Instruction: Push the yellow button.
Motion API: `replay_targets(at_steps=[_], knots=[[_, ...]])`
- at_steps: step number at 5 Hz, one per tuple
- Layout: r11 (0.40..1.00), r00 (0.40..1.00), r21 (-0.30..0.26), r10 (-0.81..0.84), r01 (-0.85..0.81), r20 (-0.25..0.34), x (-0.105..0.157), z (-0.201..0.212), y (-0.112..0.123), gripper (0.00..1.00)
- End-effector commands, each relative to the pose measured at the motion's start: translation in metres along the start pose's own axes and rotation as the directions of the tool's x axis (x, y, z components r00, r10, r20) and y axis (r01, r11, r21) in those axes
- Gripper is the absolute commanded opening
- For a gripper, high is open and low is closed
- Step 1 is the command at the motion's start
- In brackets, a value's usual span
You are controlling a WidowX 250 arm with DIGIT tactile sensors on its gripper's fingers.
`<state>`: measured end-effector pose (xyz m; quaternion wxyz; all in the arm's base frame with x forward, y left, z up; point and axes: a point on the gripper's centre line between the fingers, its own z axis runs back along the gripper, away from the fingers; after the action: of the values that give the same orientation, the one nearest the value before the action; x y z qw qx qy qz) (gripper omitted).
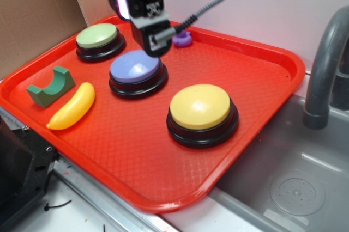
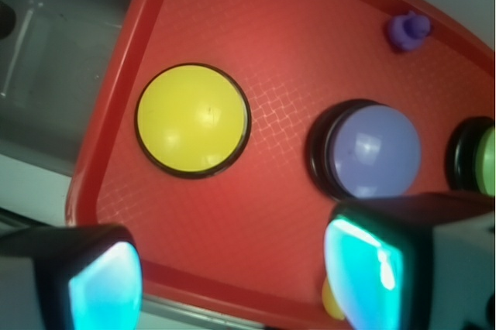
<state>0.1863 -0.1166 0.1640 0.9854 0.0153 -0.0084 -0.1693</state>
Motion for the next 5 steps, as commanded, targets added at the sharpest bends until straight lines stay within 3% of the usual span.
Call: replay_targets(at_steps=[1, 5], knots=[[0.997, 0.996, -0.018, 0.081, -0.081, 0.040, -0.008, 0.031, 0.003, 1.00], [0.988, 0.988, -0.008, 0.153, -0.153, 0.034, -0.025, 0.039, 0.016, 1.00]])
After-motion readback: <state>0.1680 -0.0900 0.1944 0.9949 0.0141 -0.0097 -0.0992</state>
